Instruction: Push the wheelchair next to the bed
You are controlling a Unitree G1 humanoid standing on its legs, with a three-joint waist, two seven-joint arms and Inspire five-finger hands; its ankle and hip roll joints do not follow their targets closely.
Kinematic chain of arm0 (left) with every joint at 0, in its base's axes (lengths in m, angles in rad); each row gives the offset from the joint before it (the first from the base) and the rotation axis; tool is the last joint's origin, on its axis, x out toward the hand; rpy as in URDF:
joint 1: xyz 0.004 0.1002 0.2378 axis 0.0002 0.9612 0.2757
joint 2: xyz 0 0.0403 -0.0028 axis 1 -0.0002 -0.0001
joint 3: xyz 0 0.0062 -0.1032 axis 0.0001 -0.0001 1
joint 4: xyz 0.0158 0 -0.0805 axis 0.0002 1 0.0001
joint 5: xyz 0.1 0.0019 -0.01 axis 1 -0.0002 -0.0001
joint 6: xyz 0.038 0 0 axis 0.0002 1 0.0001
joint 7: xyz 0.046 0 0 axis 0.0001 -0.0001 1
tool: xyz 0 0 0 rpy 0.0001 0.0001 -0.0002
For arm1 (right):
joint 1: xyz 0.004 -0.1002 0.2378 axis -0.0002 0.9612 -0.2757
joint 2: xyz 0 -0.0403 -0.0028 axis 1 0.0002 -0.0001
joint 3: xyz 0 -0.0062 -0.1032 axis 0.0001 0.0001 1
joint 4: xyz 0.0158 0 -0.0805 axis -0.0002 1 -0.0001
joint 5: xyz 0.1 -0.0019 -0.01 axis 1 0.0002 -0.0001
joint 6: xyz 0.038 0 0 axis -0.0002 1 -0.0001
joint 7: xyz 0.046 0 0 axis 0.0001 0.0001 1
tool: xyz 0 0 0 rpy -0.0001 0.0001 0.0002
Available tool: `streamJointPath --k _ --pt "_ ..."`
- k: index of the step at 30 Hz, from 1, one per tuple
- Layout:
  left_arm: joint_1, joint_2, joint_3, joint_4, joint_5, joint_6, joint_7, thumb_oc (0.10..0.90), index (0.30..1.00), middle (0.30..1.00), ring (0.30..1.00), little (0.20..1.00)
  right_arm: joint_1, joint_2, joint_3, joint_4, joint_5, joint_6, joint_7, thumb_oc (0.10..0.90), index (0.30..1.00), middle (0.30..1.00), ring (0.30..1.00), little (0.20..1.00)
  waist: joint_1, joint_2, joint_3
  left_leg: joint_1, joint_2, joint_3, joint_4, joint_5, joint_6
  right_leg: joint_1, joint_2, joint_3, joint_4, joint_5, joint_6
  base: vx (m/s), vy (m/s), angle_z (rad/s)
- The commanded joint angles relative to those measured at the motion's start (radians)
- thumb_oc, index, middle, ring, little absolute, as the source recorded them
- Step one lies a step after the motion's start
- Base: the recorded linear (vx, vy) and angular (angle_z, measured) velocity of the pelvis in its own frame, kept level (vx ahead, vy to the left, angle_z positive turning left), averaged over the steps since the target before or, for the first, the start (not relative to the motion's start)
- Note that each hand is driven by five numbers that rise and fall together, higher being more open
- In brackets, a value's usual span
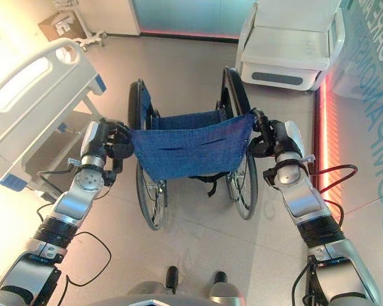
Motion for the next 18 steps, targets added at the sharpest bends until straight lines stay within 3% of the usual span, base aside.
streamJointPath --k 1,10,18 --pt "0.22 0.131 0.021 0.17 0.043 0.017 0.019 0.4 0.3 0.3 0.3 0.3 -0.038 -0.014 -0.042 -0.026 -0.061 -0.122 0.022 0.4 0.3 0.3 0.3 0.3 0.079 -0.095 -0.016 -0.021 -0.06 0.057 0.106 -0.115 0.047 -0.07 -0.004 0.026 0.158 -0.061 -0.018 0.03 0.014 0.0" --pt "0.239 0.085 0.016 0.214 0.021 -0.069 0.086 0.4 0.3 0.3 0.3 0.3 -0.046 0.004 -0.032 -0.008 -0.08 -0.168 -0.004 0.4 0.3 0.3 0.3 0.3 0.077 -0.095 -0.018 -0.014 -0.06 0.067 0.11 -0.125 0.052 -0.075 -0.009 0.032 0.171 -0.063 -0.016 0.05 0.026 0.0" --pt "0.205 0.076 0.002 0.217 0.001 -0.144 0.098 0.4 0.3 0.3 0.3 0.3 -0.085 0.015 -0.001 0.027 -0.079 -0.167 -0.011 0.4 0.3 0.3 0.3 0.3 0.078 -0.095 -0.02 -0.017 -0.069 0.078 0.133 -0.144 0.063 -0.084 -0.026 0.038 0.195 -0.066 -0.007 0.07 0.064 0.0"
